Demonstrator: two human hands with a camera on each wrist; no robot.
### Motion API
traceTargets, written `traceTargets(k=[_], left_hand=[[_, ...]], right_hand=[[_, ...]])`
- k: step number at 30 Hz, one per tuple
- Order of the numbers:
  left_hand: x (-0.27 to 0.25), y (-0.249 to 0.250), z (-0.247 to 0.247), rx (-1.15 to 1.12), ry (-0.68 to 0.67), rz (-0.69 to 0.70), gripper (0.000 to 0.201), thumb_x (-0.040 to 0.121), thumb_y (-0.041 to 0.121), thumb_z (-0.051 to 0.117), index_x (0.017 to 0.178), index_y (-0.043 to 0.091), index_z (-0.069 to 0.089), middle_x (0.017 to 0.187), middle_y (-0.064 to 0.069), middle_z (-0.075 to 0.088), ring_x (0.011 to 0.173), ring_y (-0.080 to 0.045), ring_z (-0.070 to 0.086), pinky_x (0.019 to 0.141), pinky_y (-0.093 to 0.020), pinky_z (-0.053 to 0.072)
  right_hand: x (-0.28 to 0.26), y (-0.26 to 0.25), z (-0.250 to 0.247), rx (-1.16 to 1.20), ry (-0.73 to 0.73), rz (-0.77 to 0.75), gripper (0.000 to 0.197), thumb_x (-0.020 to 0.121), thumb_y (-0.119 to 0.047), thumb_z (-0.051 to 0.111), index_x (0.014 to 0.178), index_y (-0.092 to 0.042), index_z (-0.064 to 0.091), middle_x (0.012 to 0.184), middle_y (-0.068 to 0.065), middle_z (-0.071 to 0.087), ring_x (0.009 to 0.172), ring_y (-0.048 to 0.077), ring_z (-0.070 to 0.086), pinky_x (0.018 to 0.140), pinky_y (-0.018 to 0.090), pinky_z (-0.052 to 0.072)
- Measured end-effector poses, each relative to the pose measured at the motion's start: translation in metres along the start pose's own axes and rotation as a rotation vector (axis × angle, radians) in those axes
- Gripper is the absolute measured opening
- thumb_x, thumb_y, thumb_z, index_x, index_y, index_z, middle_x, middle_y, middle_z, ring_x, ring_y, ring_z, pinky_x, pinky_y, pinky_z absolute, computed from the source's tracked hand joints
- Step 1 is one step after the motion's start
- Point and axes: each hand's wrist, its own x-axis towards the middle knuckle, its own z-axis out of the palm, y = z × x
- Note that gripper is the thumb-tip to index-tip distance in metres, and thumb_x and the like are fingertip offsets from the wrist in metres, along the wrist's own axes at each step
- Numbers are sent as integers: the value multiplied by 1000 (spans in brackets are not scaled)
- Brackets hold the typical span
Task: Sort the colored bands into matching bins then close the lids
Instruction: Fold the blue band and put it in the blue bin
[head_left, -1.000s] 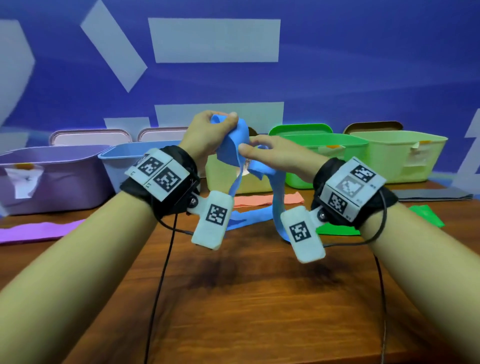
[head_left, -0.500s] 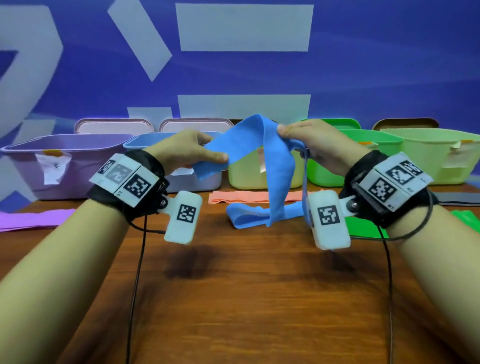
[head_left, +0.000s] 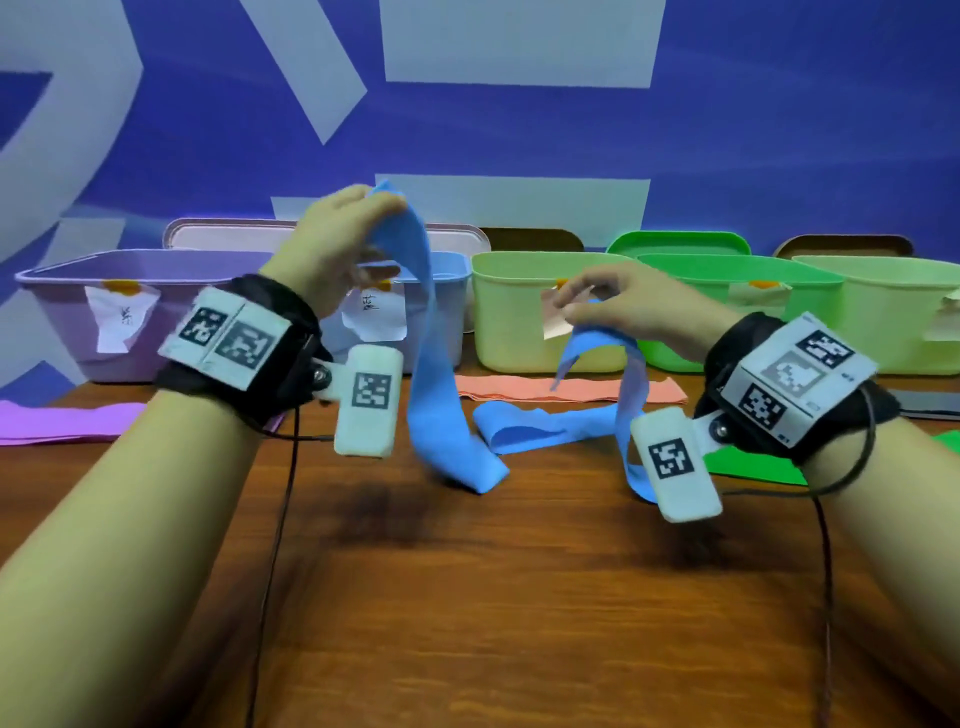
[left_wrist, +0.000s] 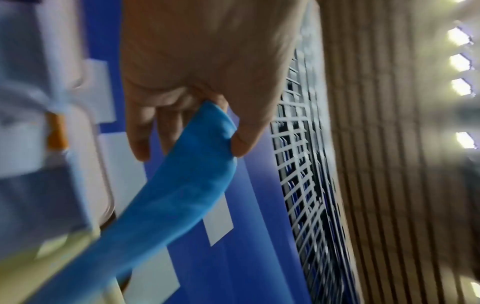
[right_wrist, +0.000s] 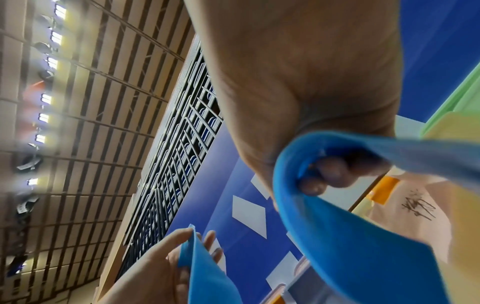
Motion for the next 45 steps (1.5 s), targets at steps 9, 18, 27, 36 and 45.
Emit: traceTargets(k=[9, 18, 27, 36, 45], left_hand=[[1, -3, 32, 369, -147, -211, 12, 94, 12, 51, 85, 6, 58, 65, -3, 59, 38, -4, 54, 39, -14, 46], [-6, -64, 48, -396, -123, -483, 35, 101, 33, 35, 87, 11, 57, 71, -4, 70, 57, -14, 68, 55, -26, 56], [-20, -75, 46, 27, -100, -153, 12, 88, 2, 58, 83, 12, 63, 74, -4, 62, 56, -8, 59, 49, -17, 51], [-22, -82, 38, -353, -26, -368, 20, 97, 3, 37, 87, 5, 54, 81, -8, 61, 68, -18, 63, 52, -25, 57], [-25, -71, 38, -566, -112, -410, 25, 95, -1, 33, 96, -3, 57, 89, -14, 67, 75, -22, 67, 64, -34, 58]], right_hand=[[11, -49, -22, 370, 351, -221, 14, 81, -14, 61, 91, -22, 67, 68, 3, 44, 66, 13, 43, 64, 23, 38], [0, -21, 38, 355, -16, 151, 28, 87, -1, 54, 107, -20, 59, 74, -1, 50, 62, 12, 49, 50, 18, 43], [12, -14, 57, 277, 79, 171, 17, 88, -29, 60, 105, -23, 59, 77, -6, 52, 58, 7, 48, 47, 17, 42], [31, 0, 49, 101, 423, -68, 24, 78, -10, 65, 100, -15, 71, 61, -10, 52, 55, 0, 46, 65, 17, 41], [17, -26, 48, 434, -7, -262, 27, 84, 9, 57, 85, -18, 59, 55, -15, 58, 54, -7, 49, 56, 6, 39]])
